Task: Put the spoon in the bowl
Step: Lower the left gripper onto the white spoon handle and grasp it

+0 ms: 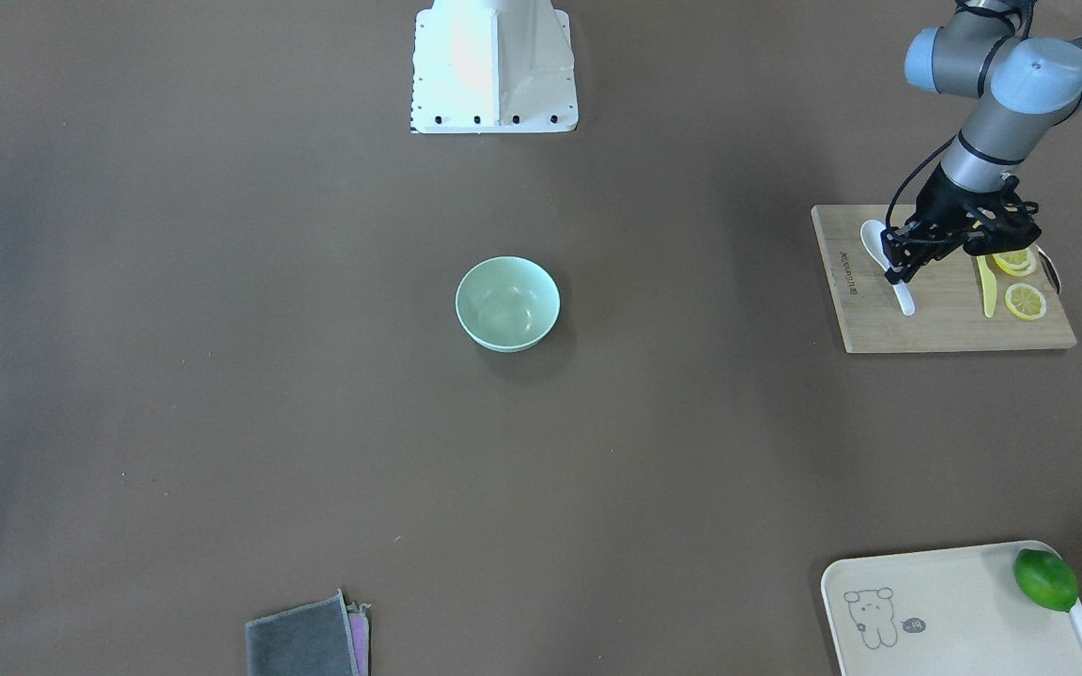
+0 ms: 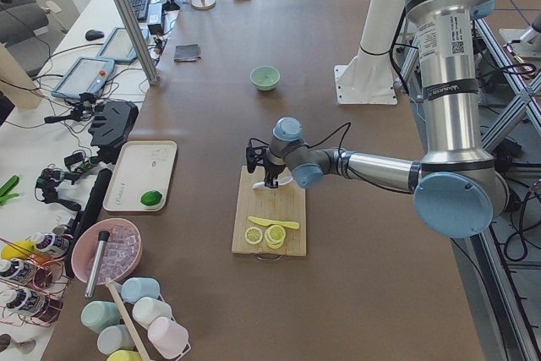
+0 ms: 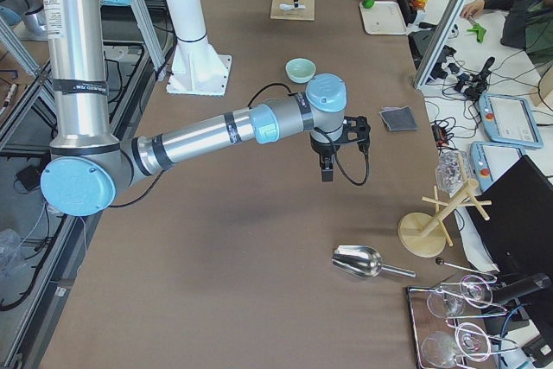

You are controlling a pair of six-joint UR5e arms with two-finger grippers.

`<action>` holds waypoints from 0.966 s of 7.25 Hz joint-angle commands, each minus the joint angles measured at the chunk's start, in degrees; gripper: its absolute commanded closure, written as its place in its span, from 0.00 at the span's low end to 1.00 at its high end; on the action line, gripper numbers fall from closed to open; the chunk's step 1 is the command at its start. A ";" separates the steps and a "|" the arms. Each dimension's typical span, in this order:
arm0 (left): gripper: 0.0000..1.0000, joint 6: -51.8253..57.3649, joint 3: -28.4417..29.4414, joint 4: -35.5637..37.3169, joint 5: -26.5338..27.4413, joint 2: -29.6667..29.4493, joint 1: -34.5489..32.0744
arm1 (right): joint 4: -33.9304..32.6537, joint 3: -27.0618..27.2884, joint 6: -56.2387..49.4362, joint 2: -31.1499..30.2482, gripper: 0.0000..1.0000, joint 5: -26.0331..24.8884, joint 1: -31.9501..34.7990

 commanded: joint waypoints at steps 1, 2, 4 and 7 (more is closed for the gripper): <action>0.76 0.05 0.10 0.03 0.04 0.03 0.10 | 0.00 -0.01 0.00 -0.01 0.00 0.02 0.08; 0.81 0.05 0.10 0.03 0.30 -0.05 0.19 | 0.09 -0.01 0.00 0.08 0.00 0.11 0.08; 1.00 0.05 -1.91 0.03 0.57 -0.84 0.10 | 0.09 0.08 0.00 -0.01 0.00 0.11 0.08; 1.00 -9.62 -3.07 0.73 0.57 -10.98 0.10 | 0.09 0.08 -0.08 -0.53 0.00 0.03 0.08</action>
